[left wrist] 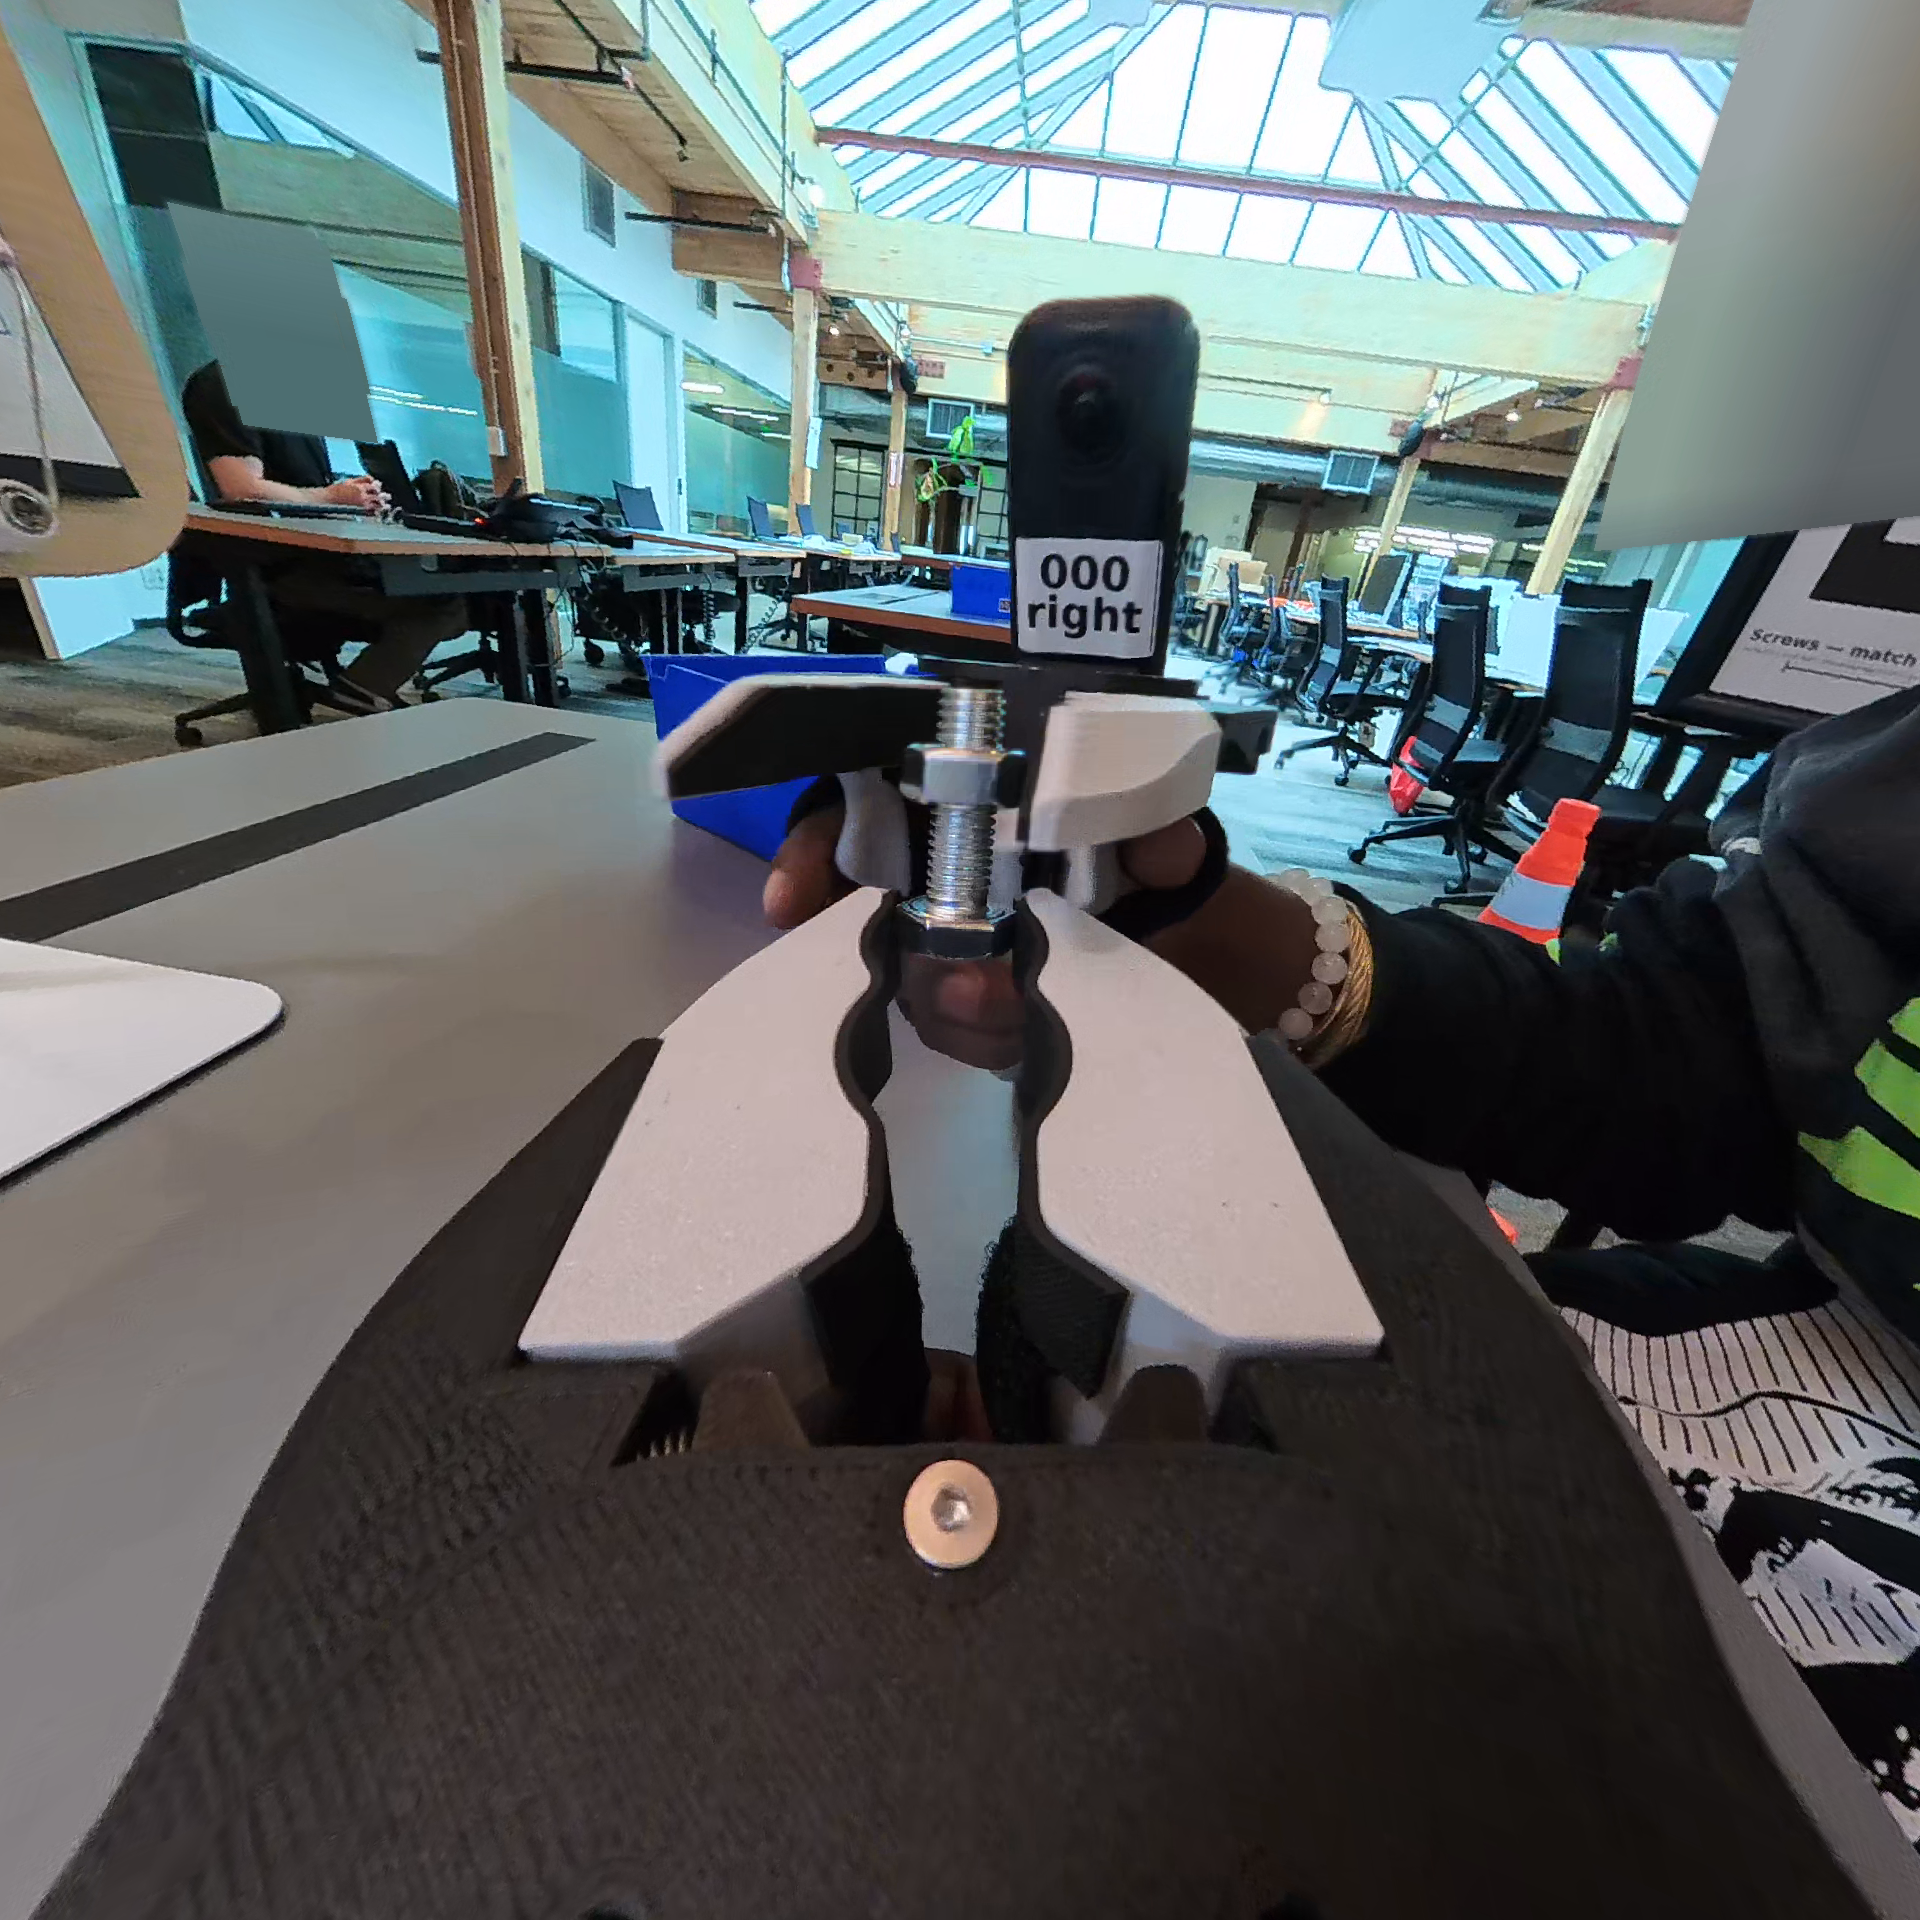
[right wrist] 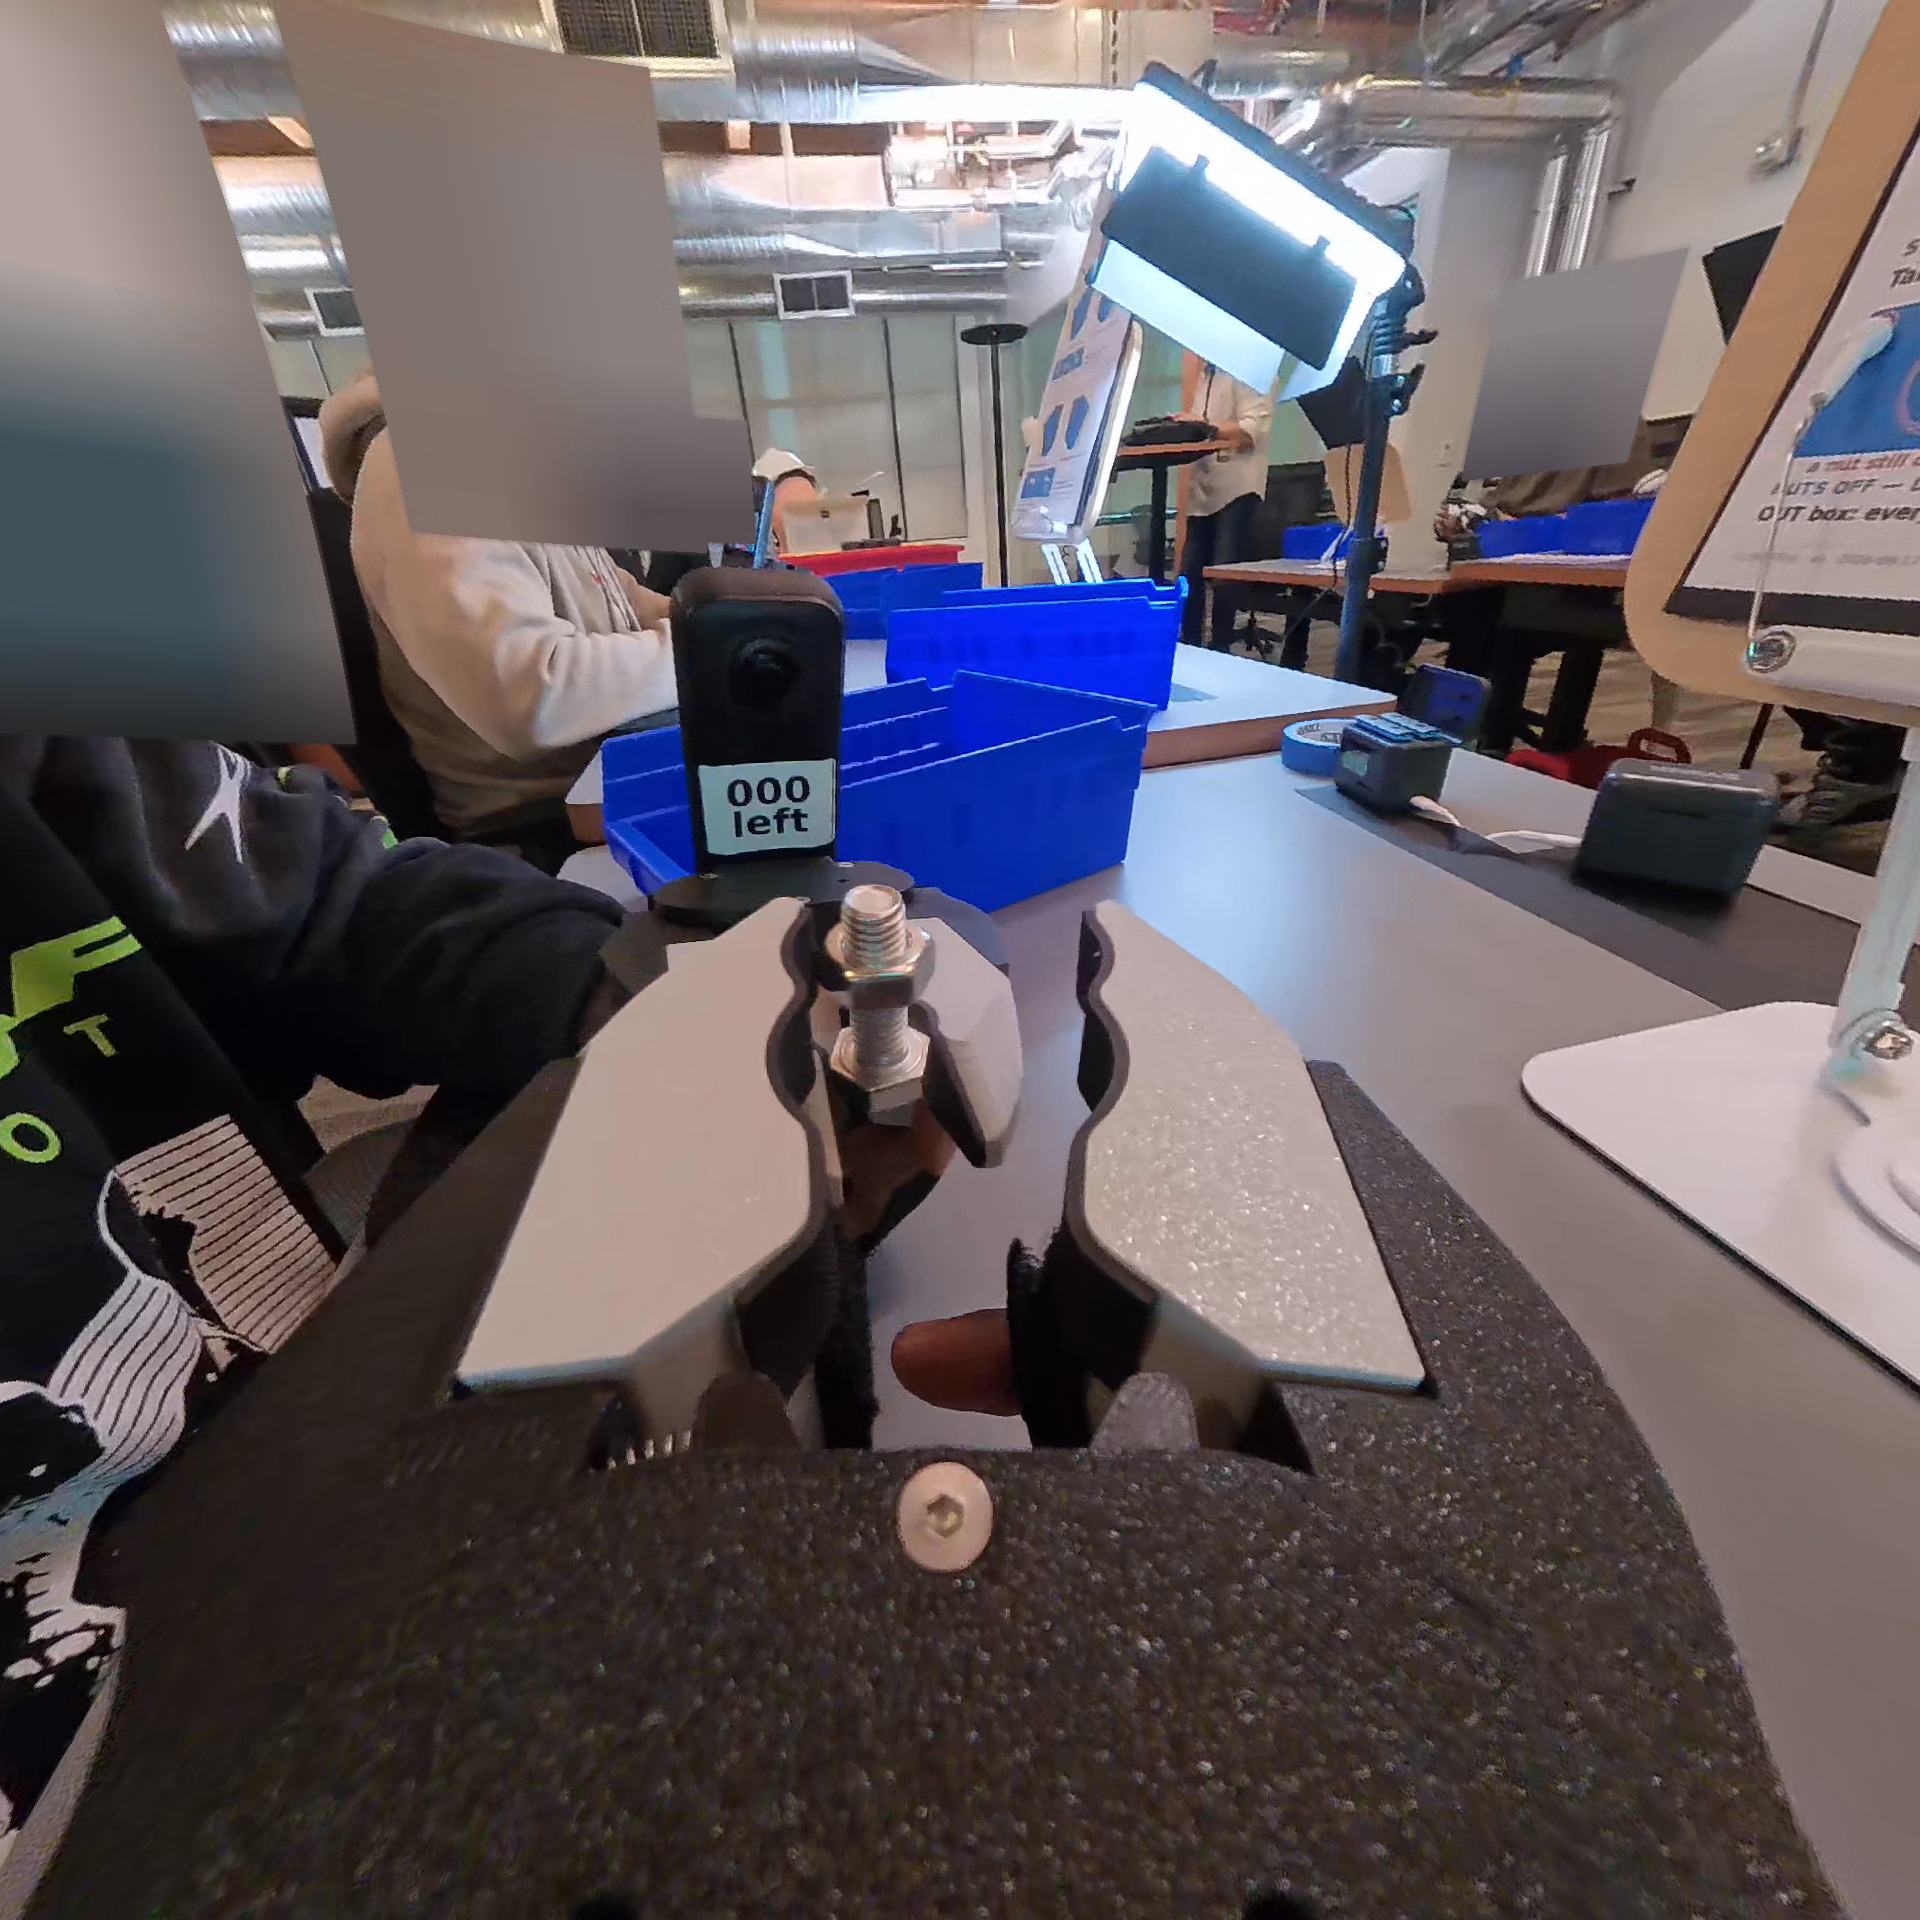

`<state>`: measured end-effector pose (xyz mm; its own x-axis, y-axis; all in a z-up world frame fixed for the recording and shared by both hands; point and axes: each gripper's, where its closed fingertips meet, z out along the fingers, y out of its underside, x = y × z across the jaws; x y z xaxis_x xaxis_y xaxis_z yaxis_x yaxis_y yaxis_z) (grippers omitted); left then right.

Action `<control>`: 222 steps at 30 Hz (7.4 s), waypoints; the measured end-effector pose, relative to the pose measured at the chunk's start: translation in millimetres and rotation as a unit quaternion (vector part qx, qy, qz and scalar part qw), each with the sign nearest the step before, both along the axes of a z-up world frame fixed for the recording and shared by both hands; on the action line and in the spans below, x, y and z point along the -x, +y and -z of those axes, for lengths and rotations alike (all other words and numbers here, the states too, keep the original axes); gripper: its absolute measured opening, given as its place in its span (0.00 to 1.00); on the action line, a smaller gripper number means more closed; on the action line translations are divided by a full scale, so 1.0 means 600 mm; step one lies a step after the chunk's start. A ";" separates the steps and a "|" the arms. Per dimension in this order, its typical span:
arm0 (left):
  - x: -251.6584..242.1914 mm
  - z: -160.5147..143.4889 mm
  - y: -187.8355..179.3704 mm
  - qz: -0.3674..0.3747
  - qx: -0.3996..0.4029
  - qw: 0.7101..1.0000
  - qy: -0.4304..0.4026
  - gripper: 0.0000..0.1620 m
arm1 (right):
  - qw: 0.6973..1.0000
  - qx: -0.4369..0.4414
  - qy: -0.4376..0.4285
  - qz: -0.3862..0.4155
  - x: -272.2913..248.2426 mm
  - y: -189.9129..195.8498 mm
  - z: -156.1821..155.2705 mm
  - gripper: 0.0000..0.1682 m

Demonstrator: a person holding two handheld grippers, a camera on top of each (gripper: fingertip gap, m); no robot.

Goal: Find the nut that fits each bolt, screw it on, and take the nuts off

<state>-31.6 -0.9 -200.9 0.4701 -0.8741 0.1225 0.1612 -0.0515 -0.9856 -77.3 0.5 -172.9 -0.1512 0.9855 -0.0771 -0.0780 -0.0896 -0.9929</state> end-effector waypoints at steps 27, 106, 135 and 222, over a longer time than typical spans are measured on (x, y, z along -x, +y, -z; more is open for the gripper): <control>0.005 -0.006 0.000 -0.001 -0.004 1.000 -0.010 0.13 | 1.000 0.001 0.010 -0.001 -0.004 0.000 -0.006 0.27; 0.034 -0.019 0.015 -0.037 -0.007 0.999 -0.018 0.13 | 0.998 0.006 0.046 0.032 -0.025 0.028 -0.023 0.13; 0.022 -0.009 0.010 -0.027 -0.004 1.000 -0.001 0.13 | 0.999 0.022 0.049 -0.003 -0.014 0.007 -0.020 0.28; 0.012 -0.003 0.006 -0.027 -0.015 0.999 0.020 0.13 | 0.998 0.012 0.062 -0.016 -0.018 -0.001 -0.027 0.29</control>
